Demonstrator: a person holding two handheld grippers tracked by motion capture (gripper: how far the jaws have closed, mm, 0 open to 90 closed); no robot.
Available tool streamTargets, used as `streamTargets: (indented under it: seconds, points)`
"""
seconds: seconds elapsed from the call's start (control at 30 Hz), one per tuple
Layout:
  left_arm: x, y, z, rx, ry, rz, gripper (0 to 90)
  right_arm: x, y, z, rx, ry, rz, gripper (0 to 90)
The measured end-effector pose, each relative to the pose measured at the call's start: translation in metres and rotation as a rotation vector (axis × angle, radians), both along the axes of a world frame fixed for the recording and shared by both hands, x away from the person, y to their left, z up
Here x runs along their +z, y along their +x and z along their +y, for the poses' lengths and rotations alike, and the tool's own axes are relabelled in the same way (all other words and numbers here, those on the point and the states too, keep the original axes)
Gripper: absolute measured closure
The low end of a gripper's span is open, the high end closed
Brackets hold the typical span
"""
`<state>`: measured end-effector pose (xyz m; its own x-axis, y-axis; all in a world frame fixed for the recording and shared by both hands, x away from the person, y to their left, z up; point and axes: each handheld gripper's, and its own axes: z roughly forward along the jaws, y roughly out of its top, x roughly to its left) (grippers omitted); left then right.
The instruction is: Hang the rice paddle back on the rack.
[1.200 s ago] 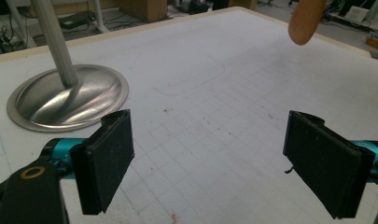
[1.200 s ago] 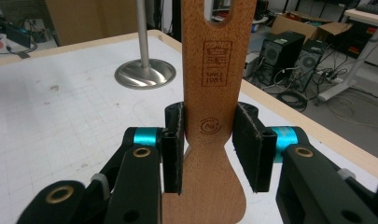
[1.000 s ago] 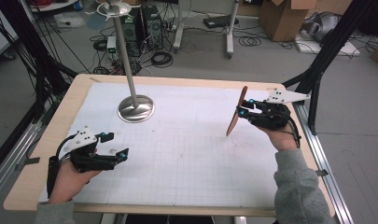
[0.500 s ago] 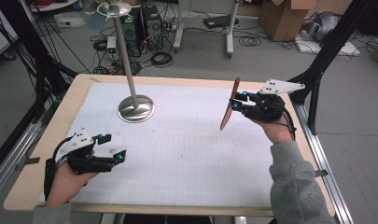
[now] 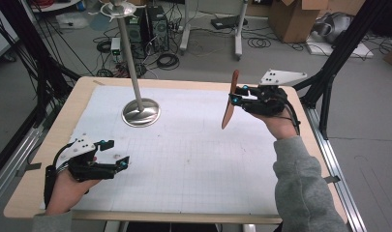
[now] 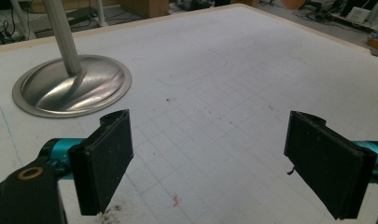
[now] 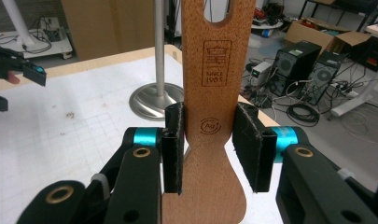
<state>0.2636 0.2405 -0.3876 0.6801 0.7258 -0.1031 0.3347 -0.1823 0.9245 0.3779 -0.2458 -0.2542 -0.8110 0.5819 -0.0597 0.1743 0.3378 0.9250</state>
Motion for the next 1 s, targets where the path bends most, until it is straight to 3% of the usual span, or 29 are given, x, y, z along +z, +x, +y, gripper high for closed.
streamTargets:
  seconds: [0.47,1.0]
  points:
    - [-0.013,-0.002,0.006,0.030,-0.010,0.025,15.5,0.022,0.019,0.023,0.015,0.003,0.015,64.9]
    - [-0.015,-0.005,0.023,0.068,-0.039,0.020,15.5,0.037,0.036,0.050,0.040,0.024,0.039,64.9]
